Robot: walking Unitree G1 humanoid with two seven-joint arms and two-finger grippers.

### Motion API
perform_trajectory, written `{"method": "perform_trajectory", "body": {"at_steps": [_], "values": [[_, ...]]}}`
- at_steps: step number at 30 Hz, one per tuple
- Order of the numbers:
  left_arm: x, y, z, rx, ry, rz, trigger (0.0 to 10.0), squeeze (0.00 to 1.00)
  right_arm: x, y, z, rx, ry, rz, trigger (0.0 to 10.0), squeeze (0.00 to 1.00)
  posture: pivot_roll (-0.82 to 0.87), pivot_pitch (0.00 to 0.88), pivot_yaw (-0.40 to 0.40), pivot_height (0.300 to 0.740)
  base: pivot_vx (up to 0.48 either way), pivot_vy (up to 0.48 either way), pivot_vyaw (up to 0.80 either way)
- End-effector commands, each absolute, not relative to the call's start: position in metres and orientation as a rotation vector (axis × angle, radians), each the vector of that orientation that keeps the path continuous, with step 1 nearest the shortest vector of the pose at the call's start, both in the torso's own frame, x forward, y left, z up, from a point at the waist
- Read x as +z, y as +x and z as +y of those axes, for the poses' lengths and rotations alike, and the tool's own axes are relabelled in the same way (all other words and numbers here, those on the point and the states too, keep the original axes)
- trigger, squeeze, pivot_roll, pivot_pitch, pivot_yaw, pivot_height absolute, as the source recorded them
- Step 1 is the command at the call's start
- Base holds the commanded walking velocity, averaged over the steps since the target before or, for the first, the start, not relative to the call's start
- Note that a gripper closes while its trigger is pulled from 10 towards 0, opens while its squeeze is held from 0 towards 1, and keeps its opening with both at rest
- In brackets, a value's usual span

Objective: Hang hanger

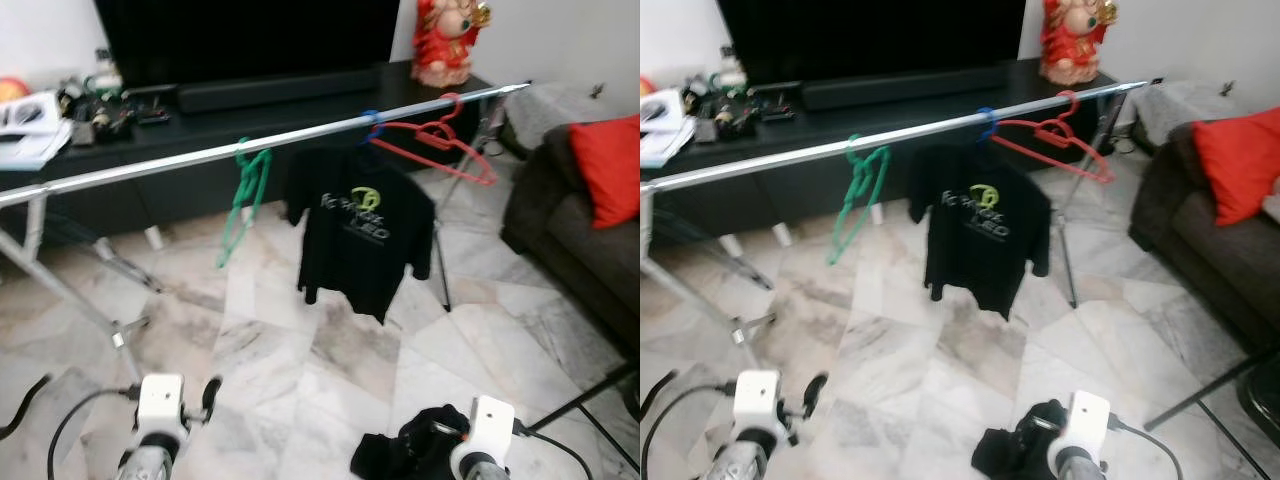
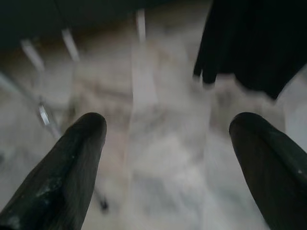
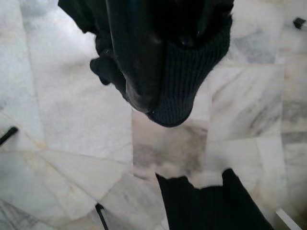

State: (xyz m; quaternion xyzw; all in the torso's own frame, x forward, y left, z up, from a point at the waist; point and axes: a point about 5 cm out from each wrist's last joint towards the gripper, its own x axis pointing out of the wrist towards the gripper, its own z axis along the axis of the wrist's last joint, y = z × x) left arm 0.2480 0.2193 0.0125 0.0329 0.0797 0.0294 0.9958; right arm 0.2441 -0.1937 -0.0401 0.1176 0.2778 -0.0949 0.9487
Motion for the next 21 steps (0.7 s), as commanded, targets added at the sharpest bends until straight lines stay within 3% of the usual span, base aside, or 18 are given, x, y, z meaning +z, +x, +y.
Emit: {"method": "perform_trajectory", "body": {"at_steps": [1, 9, 21], "values": [[0.015, 0.244, 0.218, 0.045, 0.064, 0.137, 10.0, 0.00, -0.043, 0.241, -0.193, -0.199, 0.235, 0.574, 10.0, 0.00, 0.04, 0.120, -0.010, 0.740, 0.000, 0.000, 0.00], [0.063, 0.243, 0.207, 0.030, 0.049, -0.067, 10.0, 0.00, -0.054, 0.225, -0.191, -0.206, 0.211, 0.633, 10.0, 0.00, 0.06, 0.111, -0.010, 0.740, 0.000, 0.000, 0.00], [0.095, 0.247, 0.192, -0.035, 0.043, -0.102, 10.0, 0.00, -0.051, 0.229, -0.191, -0.199, 0.199, 0.611, 10.0, 0.00, 0.05, 0.082, 0.003, 0.740, 0.000, 0.000, 0.00]]}}
